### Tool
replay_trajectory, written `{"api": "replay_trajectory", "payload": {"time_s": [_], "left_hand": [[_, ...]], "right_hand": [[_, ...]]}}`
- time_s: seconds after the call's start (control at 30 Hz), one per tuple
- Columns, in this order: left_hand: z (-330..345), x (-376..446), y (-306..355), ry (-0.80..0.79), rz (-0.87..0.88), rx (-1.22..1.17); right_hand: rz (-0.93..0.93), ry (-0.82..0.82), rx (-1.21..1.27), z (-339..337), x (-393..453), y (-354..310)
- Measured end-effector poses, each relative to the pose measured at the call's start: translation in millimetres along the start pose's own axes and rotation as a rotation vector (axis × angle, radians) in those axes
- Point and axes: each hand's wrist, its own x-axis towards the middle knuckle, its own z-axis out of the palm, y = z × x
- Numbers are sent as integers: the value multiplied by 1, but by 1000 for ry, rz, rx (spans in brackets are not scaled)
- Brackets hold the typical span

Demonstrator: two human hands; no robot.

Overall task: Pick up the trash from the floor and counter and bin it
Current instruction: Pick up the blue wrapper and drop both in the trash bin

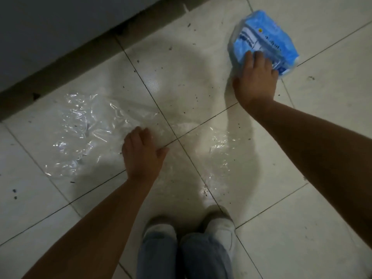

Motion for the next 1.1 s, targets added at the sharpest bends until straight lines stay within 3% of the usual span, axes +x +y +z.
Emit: {"api": "replay_trajectory", "payload": {"time_s": [0.13, 0.3, 0.47, 0.6, 0.67, 0.77, 0.83, 0.93, 1.1], "left_hand": [[-7, 8, -10, 71, 74, -25], [-10, 13, -6, 119, 148, -89], [-9, 10, -2, 126, 88, -100], [-54, -10, 16, 121, -33, -41], [-85, -32, 31, 112, -1, -21], [-132, -69, 62, 138, 146, -21], [-166, -93, 92, 163, 251, 8], [-224, -143, 158, 23, 301, 109], [-290, -230, 283, 20, 519, 28]], "right_hand": [[91, 21, -13, 11, 23, -3], [63, 25, -63, 10, 29, -4], [-9, 41, -57, 5, 11, -1], [-22, 18, 38, -16, -44, 9], [-9, -2, 70, -39, -79, 20], [59, -82, 121, -87, -134, 43], [102, -51, 132, -126, -168, 58], [191, 68, 158, -200, -220, 101], [407, 25, 272, -292, -309, 188]]}}
